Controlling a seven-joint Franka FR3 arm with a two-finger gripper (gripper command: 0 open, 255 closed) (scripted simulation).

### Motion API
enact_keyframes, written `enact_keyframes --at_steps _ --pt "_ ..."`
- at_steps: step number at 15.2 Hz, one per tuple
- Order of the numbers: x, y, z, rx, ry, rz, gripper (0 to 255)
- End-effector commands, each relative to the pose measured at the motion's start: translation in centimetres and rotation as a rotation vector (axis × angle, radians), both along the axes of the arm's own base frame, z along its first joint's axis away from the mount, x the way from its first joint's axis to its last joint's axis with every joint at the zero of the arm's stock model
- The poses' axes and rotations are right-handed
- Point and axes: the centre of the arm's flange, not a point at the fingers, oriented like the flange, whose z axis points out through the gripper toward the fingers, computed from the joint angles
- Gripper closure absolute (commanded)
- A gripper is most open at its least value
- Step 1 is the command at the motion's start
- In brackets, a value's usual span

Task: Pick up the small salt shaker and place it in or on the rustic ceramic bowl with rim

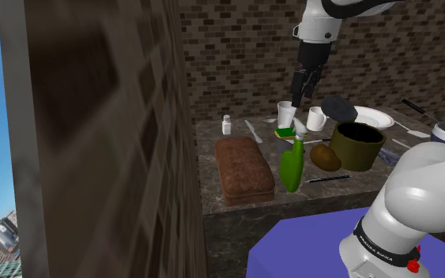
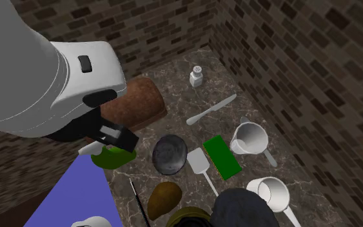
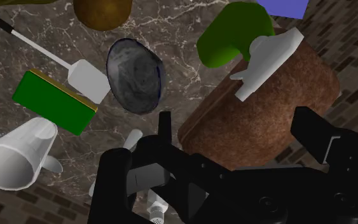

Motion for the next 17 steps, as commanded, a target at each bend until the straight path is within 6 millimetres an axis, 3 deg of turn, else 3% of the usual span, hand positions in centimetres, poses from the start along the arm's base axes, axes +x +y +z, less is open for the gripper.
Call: enact_keyframes --at_steps 1,17 --pt "0.0 0.0 0.0 0.000 0.000 0.000 0" --pt "19.3 -2.4 -8.6 0.009 0.007 0.048 0"
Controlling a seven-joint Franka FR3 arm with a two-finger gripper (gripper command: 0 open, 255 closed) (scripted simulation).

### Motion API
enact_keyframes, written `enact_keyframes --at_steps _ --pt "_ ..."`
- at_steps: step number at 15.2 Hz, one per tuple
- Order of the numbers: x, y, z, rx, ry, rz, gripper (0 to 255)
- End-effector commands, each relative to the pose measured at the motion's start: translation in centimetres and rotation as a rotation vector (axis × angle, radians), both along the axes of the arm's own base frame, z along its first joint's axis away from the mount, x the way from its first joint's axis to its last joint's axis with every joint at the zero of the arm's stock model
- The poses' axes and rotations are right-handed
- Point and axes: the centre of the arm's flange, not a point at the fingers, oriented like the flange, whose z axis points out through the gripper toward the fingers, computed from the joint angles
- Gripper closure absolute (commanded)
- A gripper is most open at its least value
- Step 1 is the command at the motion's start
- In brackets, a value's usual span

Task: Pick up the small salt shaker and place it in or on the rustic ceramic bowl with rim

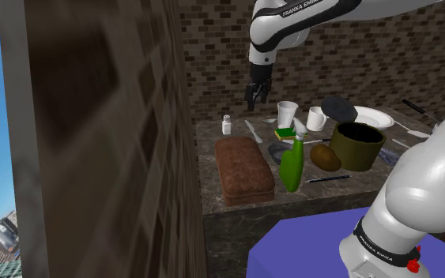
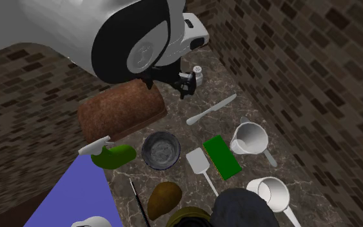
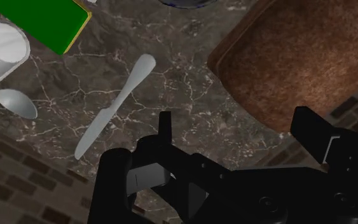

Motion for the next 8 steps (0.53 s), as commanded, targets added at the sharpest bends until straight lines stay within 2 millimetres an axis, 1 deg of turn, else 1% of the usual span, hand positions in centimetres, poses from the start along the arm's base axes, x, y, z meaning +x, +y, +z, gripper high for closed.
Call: enact_keyframes --at_steps 1,8 --pt "2.2 -0.3 -0.9 0.001 0.001 0.006 0" --pt "10.7 -1.0 -4.7 0.005 0.004 0.027 0"
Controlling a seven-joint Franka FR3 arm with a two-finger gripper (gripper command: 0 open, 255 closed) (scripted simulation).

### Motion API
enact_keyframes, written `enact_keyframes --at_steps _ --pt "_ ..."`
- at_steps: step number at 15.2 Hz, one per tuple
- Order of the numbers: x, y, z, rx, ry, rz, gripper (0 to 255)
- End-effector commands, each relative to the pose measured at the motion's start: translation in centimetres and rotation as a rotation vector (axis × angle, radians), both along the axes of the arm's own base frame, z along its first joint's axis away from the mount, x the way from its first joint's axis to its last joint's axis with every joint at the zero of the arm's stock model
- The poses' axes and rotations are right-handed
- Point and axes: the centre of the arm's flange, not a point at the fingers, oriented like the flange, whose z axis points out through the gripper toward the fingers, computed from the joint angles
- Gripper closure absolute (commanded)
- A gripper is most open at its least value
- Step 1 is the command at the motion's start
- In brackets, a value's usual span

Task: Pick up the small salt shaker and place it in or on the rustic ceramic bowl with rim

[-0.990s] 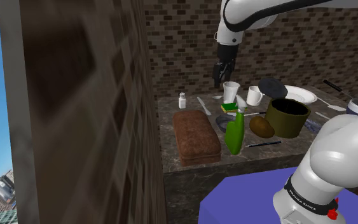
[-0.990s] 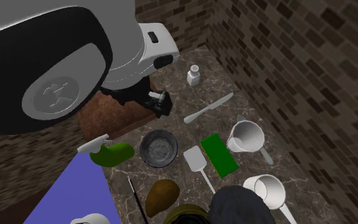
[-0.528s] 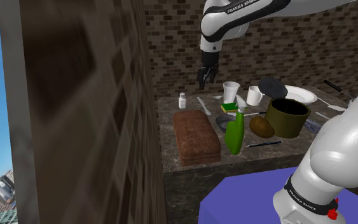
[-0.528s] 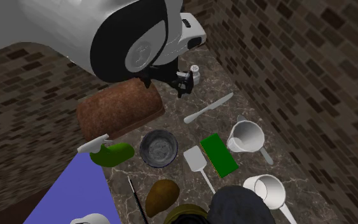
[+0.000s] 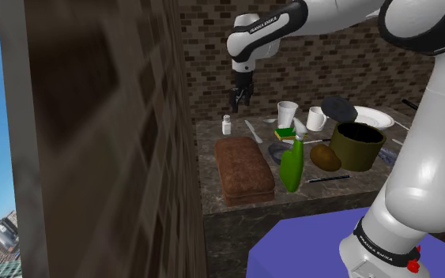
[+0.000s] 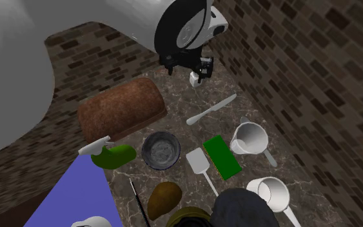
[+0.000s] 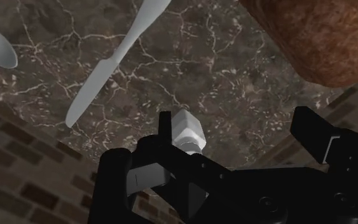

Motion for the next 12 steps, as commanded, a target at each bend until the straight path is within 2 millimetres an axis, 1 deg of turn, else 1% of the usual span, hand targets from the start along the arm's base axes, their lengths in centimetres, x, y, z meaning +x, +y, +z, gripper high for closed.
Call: enact_keyframes --at_steps 1,6,7,12 --pt "2.6 -0.2 -1.1 0.001 0.001 0.007 0" --pt "8.6 -0.5 -3.8 0.004 0.003 0.022 0" --pt "8.7 -0.5 -3.8 0.004 0.003 0.022 0" --pt "8.7 -0.5 -6.5 0.004 0.003 0.022 0"
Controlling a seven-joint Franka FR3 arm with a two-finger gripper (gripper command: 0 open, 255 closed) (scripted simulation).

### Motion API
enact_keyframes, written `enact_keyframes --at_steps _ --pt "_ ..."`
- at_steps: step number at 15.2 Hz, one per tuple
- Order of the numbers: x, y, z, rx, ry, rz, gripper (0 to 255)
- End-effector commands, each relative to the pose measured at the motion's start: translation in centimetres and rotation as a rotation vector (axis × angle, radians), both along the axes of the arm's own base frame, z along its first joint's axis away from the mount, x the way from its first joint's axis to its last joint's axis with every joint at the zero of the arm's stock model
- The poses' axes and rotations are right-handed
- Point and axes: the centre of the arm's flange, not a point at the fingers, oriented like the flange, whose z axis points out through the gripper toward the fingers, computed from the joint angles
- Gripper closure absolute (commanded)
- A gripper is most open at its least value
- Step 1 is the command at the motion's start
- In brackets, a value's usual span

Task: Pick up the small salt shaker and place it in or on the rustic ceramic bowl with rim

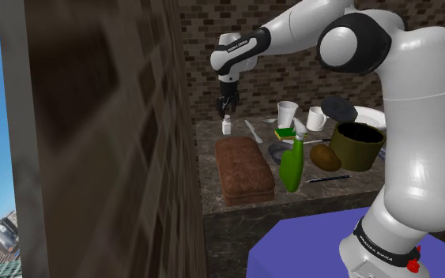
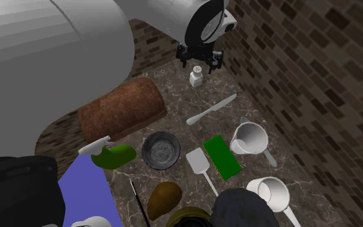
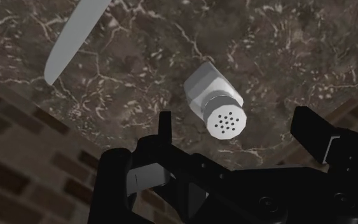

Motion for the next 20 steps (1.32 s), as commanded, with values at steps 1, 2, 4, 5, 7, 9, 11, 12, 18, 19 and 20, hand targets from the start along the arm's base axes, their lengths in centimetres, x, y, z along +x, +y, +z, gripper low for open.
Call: enact_keyframes --at_steps 1,2,4,5,7,9,11,12,18,19,20 --pt "-0.02 -0.05 -1.13 0.000 0.000 0.000 0" --pt "-0.02 -0.03 -1.96 0.000 0.000 0.000 0" --pt "-0.02 -0.03 -1.96 0.000 0.000 0.000 0" --pt "-0.02 -0.03 -1.96 0.000 0.000 0.000 0" --pt "-0.02 -0.03 -1.96 0.000 0.000 0.000 0" --pt "-0.02 -0.03 -1.96 0.000 0.000 0.000 0" --pt "-0.02 -0.03 -1.95 0.000 0.000 0.000 255" --pt "-0.02 -0.03 -1.95 0.000 0.000 0.000 255" --pt "-0.02 -0.04 -1.96 0.000 0.000 0.000 255" --pt "-0.02 -0.03 -1.95 0.000 0.000 0.000 255" --pt "-0.02 -0.03 -1.96 0.000 0.000 0.000 255"
